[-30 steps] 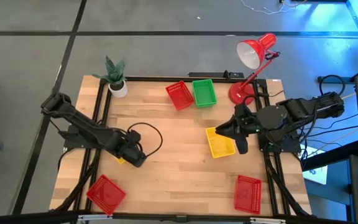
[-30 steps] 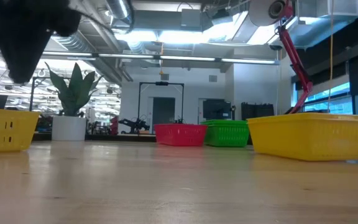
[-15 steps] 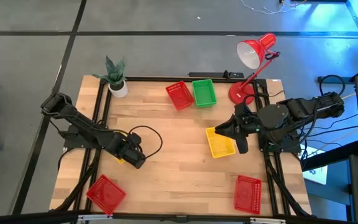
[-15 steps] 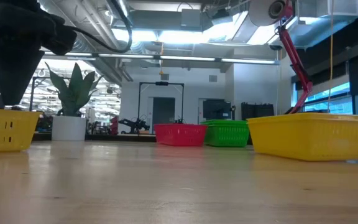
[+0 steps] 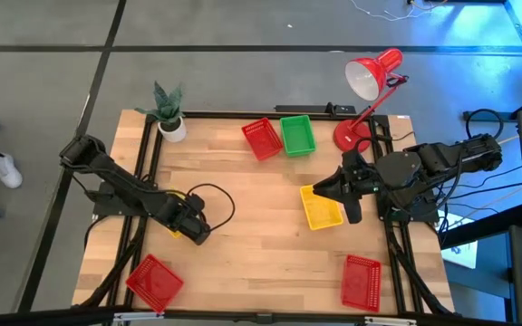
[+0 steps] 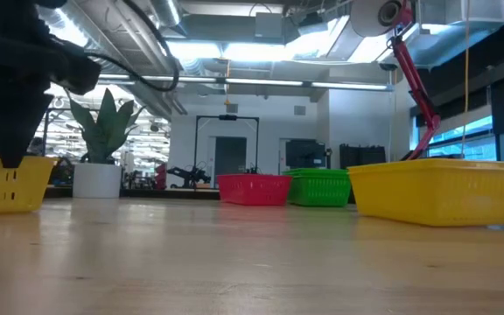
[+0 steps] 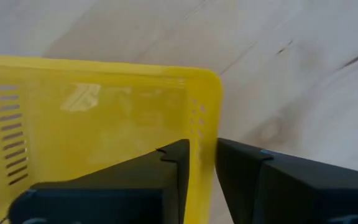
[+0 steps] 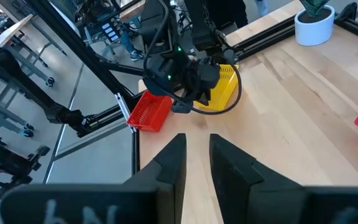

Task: Stack baskets by color
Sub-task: Stack the left yellow bin on the right yellow bin, then stack the bottom left red bin on the top red bin

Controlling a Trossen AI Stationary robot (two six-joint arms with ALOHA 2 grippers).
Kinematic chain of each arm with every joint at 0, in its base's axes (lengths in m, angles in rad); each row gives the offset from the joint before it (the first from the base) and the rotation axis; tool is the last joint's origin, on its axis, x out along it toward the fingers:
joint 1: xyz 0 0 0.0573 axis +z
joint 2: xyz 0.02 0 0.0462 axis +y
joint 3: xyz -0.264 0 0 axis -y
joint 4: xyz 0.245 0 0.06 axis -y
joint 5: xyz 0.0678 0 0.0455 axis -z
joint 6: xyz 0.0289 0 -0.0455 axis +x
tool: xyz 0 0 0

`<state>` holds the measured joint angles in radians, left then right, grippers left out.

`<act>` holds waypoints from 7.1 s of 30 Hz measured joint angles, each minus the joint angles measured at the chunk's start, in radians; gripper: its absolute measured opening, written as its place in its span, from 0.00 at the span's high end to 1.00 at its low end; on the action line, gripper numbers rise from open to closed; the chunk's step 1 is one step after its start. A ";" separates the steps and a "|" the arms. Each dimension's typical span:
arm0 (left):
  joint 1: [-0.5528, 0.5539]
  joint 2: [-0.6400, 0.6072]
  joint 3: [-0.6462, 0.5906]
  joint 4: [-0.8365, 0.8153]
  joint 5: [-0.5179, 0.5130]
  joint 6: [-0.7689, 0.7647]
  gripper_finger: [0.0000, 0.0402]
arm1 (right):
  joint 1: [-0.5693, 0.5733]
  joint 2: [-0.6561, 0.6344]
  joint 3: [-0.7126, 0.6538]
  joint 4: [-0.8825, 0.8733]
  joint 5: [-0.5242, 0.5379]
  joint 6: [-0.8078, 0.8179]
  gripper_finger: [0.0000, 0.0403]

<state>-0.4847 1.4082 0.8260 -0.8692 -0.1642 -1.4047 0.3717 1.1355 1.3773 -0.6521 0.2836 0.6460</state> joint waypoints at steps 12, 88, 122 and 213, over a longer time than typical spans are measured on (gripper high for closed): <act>0.048 0.000 0.122 -0.024 0.029 0.119 0.99 | 0.000 -0.021 -0.001 0.009 -0.050 -0.038 0.82; 0.340 0.909 1.385 0.161 -0.032 1.067 0.94 | 0.137 -0.409 0.000 -0.195 -0.057 -0.183 0.82; 0.402 0.871 1.465 -0.078 0.241 1.080 0.98 | 0.137 -0.379 -0.008 -0.266 -0.082 -0.035 0.84; -0.465 0.553 0.686 -0.198 0.245 -0.321 0.83 | 0.301 0.342 0.418 -0.281 -0.085 -0.045 1.00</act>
<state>-0.9501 1.9614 1.5124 -1.0672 0.0811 -1.7256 0.6731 1.4773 1.7958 -0.9329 0.1989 0.6010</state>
